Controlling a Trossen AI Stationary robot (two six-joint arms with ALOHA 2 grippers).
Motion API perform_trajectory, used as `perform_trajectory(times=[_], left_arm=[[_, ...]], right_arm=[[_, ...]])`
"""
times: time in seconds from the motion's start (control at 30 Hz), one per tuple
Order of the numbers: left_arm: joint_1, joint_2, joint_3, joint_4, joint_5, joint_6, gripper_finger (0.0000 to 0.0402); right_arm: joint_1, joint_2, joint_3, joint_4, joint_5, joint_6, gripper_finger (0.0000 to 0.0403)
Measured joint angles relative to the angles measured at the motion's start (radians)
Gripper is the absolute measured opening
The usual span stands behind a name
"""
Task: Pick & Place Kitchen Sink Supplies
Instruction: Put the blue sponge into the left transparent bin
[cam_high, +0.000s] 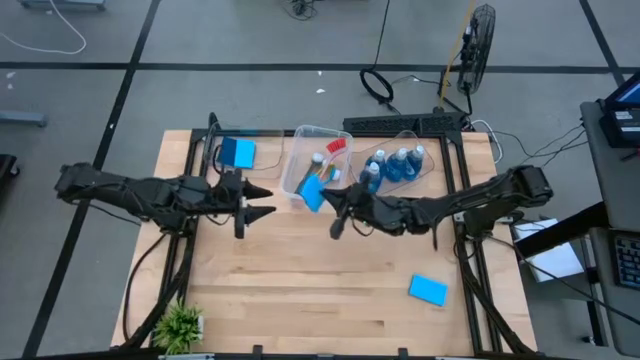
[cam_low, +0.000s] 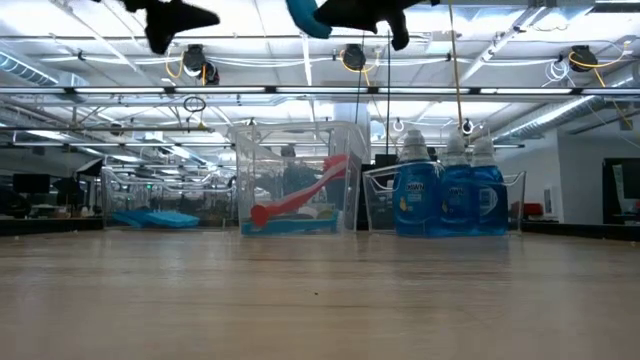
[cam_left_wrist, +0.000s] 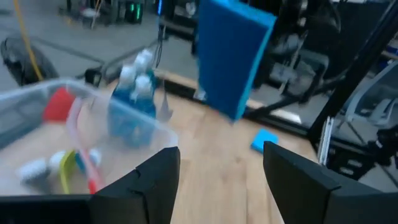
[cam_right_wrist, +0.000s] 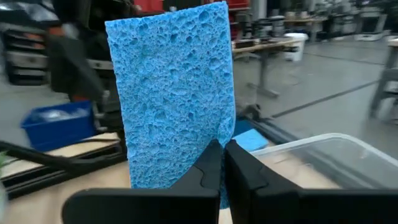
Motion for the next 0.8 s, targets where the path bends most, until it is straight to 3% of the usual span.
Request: perform_trajectory(times=[0.23,0.37,0.63,0.8], left_arm=[[0.000,0.125,0.000,0.200,-0.015,0.067,0.0230],[0.000,0.186,0.000,0.291,-0.023,0.067,0.0230],[-0.003,0.262,0.000,0.375,-0.024,0.042,0.0230],[-0.003,0.288,0.000,0.384,-0.094,0.043,0.0230]], right_arm=[[-0.001,0.083,0.079,-0.026,0.121,-0.043,0.0000],[0.000,0.114,0.086,0.007,0.139,-0.044,0.0000],[0.000,0.135,0.086,0.021,0.188,-0.062,0.0000],[0.000,0.135,0.087,0.034,0.188,-0.062,0.0000]])
